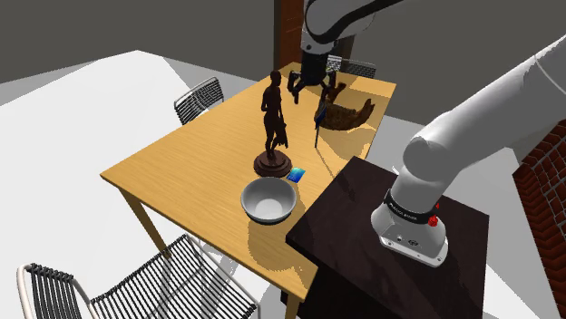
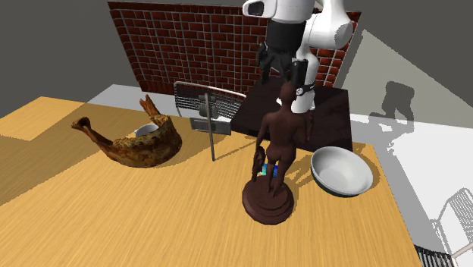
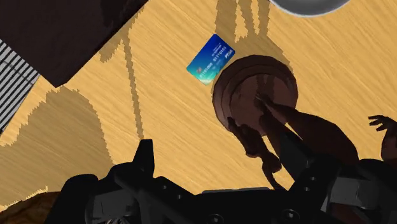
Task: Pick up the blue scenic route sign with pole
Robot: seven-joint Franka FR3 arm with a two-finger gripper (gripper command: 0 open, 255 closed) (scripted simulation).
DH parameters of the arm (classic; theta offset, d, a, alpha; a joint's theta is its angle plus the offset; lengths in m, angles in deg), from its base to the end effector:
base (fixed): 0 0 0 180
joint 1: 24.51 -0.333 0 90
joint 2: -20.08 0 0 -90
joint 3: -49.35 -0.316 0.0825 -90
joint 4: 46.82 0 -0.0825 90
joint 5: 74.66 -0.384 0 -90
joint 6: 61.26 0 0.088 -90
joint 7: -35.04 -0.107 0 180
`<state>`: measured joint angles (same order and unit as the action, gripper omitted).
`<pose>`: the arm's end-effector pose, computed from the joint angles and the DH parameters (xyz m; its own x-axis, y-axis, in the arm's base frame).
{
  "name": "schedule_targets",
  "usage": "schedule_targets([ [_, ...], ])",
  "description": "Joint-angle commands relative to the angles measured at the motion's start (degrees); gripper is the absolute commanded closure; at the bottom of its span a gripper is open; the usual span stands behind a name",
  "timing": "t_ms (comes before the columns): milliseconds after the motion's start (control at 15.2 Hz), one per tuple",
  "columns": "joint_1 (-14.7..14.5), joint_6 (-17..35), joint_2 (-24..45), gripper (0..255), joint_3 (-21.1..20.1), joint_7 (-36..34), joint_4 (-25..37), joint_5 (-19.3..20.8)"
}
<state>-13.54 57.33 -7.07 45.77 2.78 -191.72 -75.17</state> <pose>0.3939 -0.0503 0.4400 0.7628 -0.6462 0.0228 -0.6465 -0.7629 0.0100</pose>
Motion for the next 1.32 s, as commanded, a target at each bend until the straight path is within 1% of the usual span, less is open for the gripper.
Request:
schedule_targets([
  [0, 2.1, 3.5, 3.7, 0, -0.1, -4.3, 0.3, 0.7],
  [330, 6.9, 11.2, 11.4, 0, 0.3, -14.8, 0.2, 2.7],
  [726, 12.2, 19.6, 20.3, 0, 1.8, -27.7, 0.5, 5.7],
  [1254, 12.5, 26.4, 25.8, 0, 2.0, -29.3, -0.9, 7.0],
])
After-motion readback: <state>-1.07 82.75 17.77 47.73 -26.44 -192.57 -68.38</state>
